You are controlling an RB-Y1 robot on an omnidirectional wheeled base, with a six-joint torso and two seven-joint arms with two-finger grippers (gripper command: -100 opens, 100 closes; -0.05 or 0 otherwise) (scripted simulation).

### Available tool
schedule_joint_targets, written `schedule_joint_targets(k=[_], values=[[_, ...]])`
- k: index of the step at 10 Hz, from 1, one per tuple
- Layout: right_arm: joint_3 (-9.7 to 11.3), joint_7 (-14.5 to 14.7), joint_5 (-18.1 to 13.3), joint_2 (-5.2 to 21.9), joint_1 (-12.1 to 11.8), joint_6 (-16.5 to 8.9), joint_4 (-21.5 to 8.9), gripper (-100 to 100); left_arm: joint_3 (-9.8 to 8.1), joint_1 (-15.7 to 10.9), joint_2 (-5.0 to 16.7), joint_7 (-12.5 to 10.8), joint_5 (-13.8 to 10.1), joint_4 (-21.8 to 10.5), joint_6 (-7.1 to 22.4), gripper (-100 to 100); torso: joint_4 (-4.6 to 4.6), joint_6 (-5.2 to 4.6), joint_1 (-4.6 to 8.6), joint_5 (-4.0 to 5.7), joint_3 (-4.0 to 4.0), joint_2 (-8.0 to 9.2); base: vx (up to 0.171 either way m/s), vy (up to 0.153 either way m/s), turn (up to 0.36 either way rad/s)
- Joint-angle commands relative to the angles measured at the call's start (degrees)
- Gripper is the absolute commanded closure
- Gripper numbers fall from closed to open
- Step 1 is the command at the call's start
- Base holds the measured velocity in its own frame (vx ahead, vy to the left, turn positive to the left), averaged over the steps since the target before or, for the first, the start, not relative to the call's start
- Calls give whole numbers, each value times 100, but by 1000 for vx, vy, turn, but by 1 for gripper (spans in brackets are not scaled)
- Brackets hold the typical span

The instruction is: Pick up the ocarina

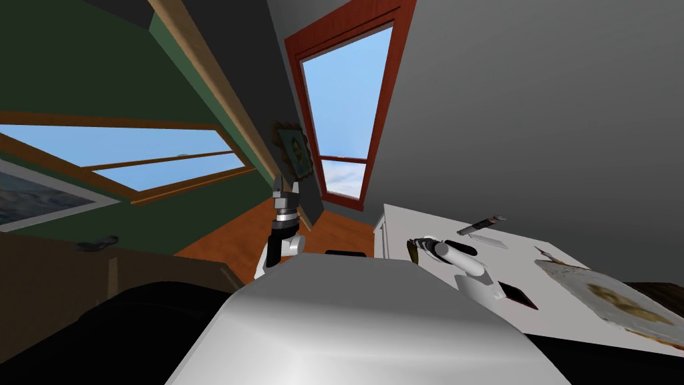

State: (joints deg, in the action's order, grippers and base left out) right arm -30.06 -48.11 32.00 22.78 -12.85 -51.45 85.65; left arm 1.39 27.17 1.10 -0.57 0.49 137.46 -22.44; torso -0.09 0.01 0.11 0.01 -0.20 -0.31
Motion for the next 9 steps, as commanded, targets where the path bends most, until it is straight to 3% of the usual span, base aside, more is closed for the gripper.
schedule_joint_targets(k=[1,3,4,9], values=[[-95,-272,281,42,36,-286,-286,-100,0,0,0,0,0,0,0,0,0,0,0,0,0,0,115,1,-228],[-151,-440,440,52,47,-537,-534,-100,0,-1,0,0,0,0,0,0,-1,4,2,1,-2,-3,94,18,-98],[-151,-440,440,52,47,-537,-544,-100,0,0,0,0,0,0,0,0,-1,1,-2,0,-3,-5,72,26,-67],[-346,-1028,1003,50,66,-1197,-1223,-100,0,-1,0,0,0,0,0,0,1,6,6,1,1,3,80,2,-134]])
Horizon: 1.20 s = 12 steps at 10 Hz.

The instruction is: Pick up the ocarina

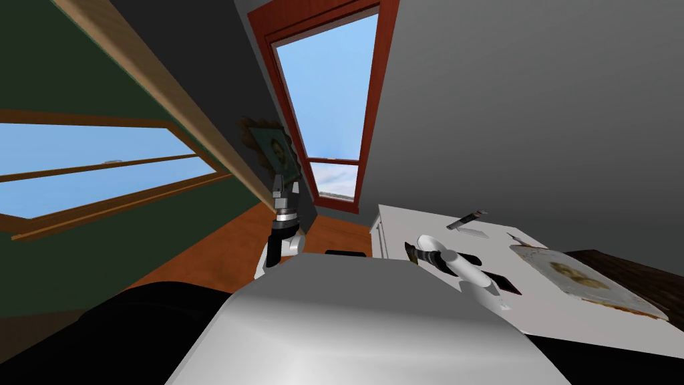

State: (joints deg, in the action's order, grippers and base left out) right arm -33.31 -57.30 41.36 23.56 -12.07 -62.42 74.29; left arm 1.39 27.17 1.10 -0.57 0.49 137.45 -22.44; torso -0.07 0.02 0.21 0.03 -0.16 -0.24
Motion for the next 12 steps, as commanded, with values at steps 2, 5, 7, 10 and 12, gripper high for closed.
schedule_joint_targets(k=[2,5,7,10,12], values=[[-29,-97,81,-17,-15,-104,-89,-100,0,0,0,0,0,0,0,0,0,3,4,1,0,0,49,-11,-73],[-367,272,-178,-109,315,-179,-410,-100,0,-1,0,0,0,0,0,0,5,2,-4,-1,11,19,21,9,-84],[-535,515,-311,-154,480,-207,-567,-100,0,-1,0,0,0,0,0,0,2,4,-12,-2,5,8,41,30,-101],[-870,935,-577,-244,812,-263,-880,-100,0,-1,0,0,0,0,0,0,3,3,-10,-2,7,12,29,23,-101],[-1205,1297,-843,-333,1143,-319,-1194,-100,0,-1,0,0,0,0,0,0,4,4,-9,-2,8,14,34,24,-122]])
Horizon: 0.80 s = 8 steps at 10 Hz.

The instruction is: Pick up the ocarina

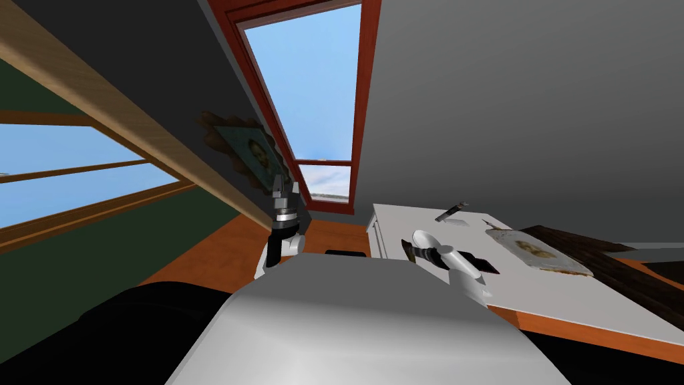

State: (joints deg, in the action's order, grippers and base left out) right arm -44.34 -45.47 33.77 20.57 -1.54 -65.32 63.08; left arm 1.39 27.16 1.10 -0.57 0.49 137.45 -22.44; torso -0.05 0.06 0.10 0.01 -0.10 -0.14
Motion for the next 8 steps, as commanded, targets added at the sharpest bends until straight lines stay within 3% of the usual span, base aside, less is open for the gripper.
schedule_joint_targets(k=[1,3,4,5,6,7,8], values=[[-102,172,-85,-34,91,-29,-73,-100,0,0,0,0,0,0,0,0,0,0,0,0,0,0,27,24,-42],[-437,536,-351,-123,422,-85,-386,-100,0,0,0,0,0,0,0,0,1,1,2,0,2,4,28,24,-111],[-437,592,-351,-123,422,-85,-386,-100,0,0,0,0,0,0,0,0,0,-1,0,0,1,2,27,22,-74],[-605,802,-484,-168,588,-113,-543,-100,0,0,0,0,0,0,0,0,1,1,2,0,2,4,25,18,-106],[-520,673,-416,-154,497,-100,-447,-100,0,0,0,0,0,0,0,0,1,0,3,0,2,4,12,12,-25],[-534,706,-428,-160,507,-108,-455,100,0,-1,0,0,0,0,0,0,2,2,6,0,5,9,0,0,0],[-532,703,-427,-159,506,-107,-454,100,0,-1,0,0,0,0,0,0,3,1,9,1,7,13,0,0,0]])
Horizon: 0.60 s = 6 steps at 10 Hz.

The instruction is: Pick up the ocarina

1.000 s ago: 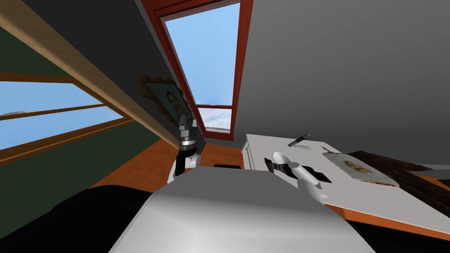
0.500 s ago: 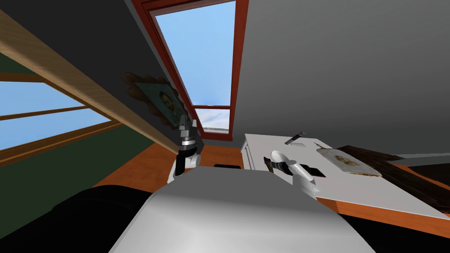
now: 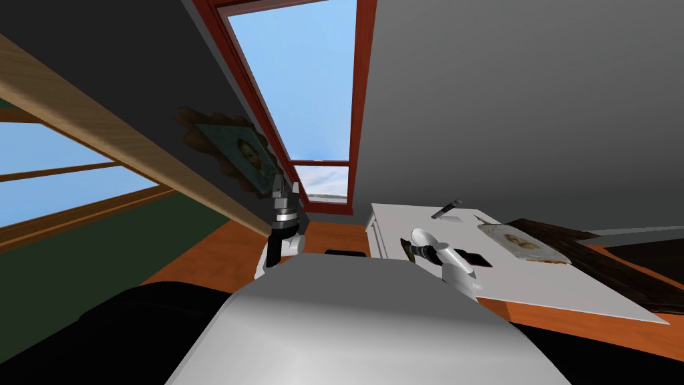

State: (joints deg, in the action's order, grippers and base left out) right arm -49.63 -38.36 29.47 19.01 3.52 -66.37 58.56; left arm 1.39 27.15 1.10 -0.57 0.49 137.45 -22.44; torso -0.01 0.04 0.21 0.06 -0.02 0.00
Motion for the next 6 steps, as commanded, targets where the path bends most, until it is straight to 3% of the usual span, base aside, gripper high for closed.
schedule_joint_targets(k=[1,3,4,5,6], values=[[0,0,0,0,0,0,0,100,0,0,0,0,0,0,0,0,0,0,0,0,0,0,0,0,0],[-1,-2,2,-1,1,0,0,100,0,0,0,0,0,0,0,0,-1,0,1,-1,0,1,0,0,0],[-2,-4,3,-1,2,0,0,0,0,0,0,0,0,0,0,0,-1,0,1,-1,0,2,0,0,0],[259,-291,212,77,-250,48,222,100,0,0,0,0,0,0,0,0,-1,0,1,0,0,2,-31,-19,230],[259,-329,212,77,-250,48,222,100,0,-1,0,0,0,0,0,0,3,8,7,-1,6,9,-40,-31,112]])
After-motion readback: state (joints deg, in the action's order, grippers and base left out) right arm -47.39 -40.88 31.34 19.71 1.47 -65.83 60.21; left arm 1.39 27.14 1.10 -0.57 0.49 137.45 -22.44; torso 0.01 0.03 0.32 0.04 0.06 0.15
